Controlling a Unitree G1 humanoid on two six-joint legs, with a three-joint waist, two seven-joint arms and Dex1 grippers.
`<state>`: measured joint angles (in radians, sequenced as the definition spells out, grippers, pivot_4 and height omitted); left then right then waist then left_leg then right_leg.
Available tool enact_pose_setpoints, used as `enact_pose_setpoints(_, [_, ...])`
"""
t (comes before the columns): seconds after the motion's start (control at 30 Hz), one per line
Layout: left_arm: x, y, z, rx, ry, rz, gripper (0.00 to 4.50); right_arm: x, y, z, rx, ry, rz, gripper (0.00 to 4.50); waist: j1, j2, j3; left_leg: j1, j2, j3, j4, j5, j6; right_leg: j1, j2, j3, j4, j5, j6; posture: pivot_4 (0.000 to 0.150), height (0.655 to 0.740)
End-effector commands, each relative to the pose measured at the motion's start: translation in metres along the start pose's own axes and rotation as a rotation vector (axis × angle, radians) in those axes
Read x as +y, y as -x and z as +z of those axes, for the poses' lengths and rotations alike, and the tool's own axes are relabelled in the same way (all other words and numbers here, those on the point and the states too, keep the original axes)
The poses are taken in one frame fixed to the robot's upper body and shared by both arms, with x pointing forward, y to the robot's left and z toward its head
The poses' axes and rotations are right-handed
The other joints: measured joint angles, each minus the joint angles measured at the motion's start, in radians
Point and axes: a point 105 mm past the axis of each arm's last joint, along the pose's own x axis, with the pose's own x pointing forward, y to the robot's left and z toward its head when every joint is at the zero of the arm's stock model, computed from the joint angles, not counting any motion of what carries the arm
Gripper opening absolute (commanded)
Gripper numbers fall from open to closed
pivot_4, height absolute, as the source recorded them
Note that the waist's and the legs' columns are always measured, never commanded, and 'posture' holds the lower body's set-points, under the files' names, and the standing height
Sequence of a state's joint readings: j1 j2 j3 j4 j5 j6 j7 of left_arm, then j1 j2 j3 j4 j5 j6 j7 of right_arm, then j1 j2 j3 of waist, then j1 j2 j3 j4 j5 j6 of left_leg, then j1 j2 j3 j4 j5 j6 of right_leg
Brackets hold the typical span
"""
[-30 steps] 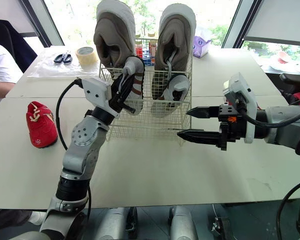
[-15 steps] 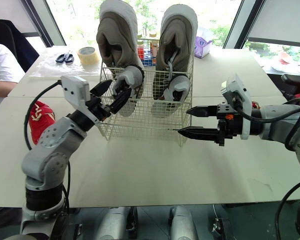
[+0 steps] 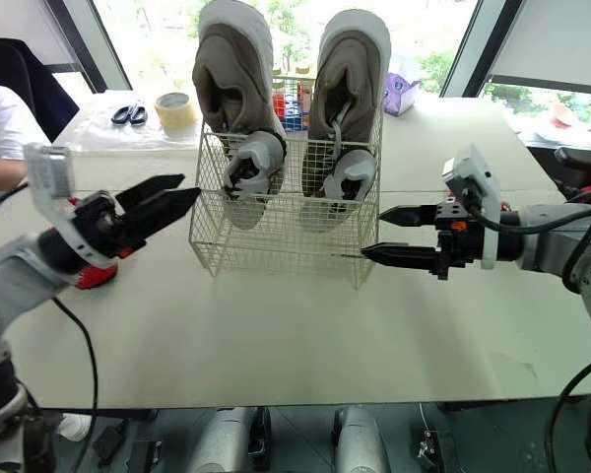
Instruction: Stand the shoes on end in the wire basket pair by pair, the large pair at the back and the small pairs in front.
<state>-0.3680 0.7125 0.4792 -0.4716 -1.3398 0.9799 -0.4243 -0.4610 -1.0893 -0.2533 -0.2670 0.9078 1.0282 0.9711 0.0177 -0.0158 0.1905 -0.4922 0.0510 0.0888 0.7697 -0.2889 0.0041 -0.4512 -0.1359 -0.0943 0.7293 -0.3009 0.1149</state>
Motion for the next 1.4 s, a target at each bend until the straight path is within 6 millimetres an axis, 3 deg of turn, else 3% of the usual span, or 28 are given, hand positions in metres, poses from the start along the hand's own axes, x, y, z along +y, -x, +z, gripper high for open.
enact_pose_setpoints(0.03, [-0.009, -0.002, -0.005, 0.065, -0.070, -0.016, 4.50, -0.018, 0.025, -0.017, 0.000, -0.064, -0.115, 4.50, 0.000, 0.000, 0.000, 0.001, 0.000, 0.000, 0.000, 0.000, 0.000, 0.002, 0.000, -0.001, -0.002, 0.000, 0.000, 0.150, 0.6675])
enact_pose_setpoints(0.1, [-0.006, -0.005, -0.011, 0.077, -0.078, 0.027, 4.50, -0.028, 0.029, -0.035, -0.021, -0.124, -0.177, 4.50, -0.003, 0.000, 0.000, 0.005, 0.000, 0.001, -0.002, -0.001, 0.000, 0.008, 0.000, -0.002, -0.006, 0.000, 0.000, 0.150, 0.6675])
enact_pose_setpoints(0.17, [-0.013, -0.004, -0.018, 0.085, -0.068, 0.002, 4.50, -0.041, 0.035, -0.039, -0.108, -0.159, -0.267, 4.50, -0.006, 0.000, 0.000, 0.010, 0.000, 0.000, -0.004, -0.001, 0.001, 0.012, 0.000, -0.002, -0.008, 0.000, 0.000, 0.150, 0.6675])
enact_pose_setpoints(0.37, [-0.048, 0.016, -0.026, 0.128, 0.099, -0.175, 4.50, -0.064, 0.063, -0.055, -0.220, -0.197, -0.484, 4.50, -0.007, 0.003, 0.000, 0.013, 0.001, 0.001, -0.010, 0.001, -0.002, 0.010, 0.001, 0.000, -0.006, 0.000, 0.000, 0.150, 0.6675])
enact_pose_setpoints(0.43, [-0.063, 0.016, -0.041, 0.204, 0.106, -0.218, 4.50, -0.080, 0.080, -0.062, -0.238, -0.177, -0.628, 4.50, -0.005, 0.004, 0.000, 0.013, 0.001, 0.001, -0.010, 0.001, -0.003, 0.010, 0.001, 0.000, -0.006, 0.000, 0.000, 0.150, 0.6675])
enact_pose_setpoints(0.6, [-0.103, 0.012, -0.075, 0.309, 0.142, -0.352, 4.50, -0.088, 0.107, -0.093, -0.115, -0.170, -0.750, 4.50, 0.001, 0.006, -0.002, 0.014, -0.001, 0.001, -0.009, 0.000, -0.001, 0.013, 0.000, 0.000, -0.008, 0.000, -0.001, 0.150, 0.6675])
enact_pose_setpoints(0.77, [-0.109, 0.009, -0.090, 0.340, 0.132, -0.369, 4.50, -0.099, 0.127, -0.116, -0.057, -0.167, -0.868, 4.50, -0.006, 0.014, -0.006, 0.014, 0.000, 0.002, -0.009, 0.000, -0.001, 0.012, 0.001, 0.000, -0.008, 0.000, -0.001, 0.150, 0.6675])
enact_pose_setpoints(0.87, [-0.107, 0.003, -0.093, 0.342, 0.123, -0.382, 4.50, -0.108, 0.128, -0.122, -0.087, -0.173, -0.892, 4.50, -0.006, 0.019, -0.009, 0.014, 0.000, 0.002, -0.009, 0.000, -0.001, 0.012, 0.001, 0.000, -0.008, 0.000, -0.001, 0.150, 0.6675])
enact_pose_setpoints(1.4, [-0.096, -0.009, -0.090, 0.313, 0.123, -0.347, 4.50, -0.153, 0.097, -0.136, -0.077, -0.155, -0.863, 4.50, -0.007, 0.020, -0.009, 0.014, 0.000, 0.003, -0.008, 0.000, -0.001, 0.012, 0.001, 0.001, -0.008, 0.000, 0.000, 0.150, 0.6675])
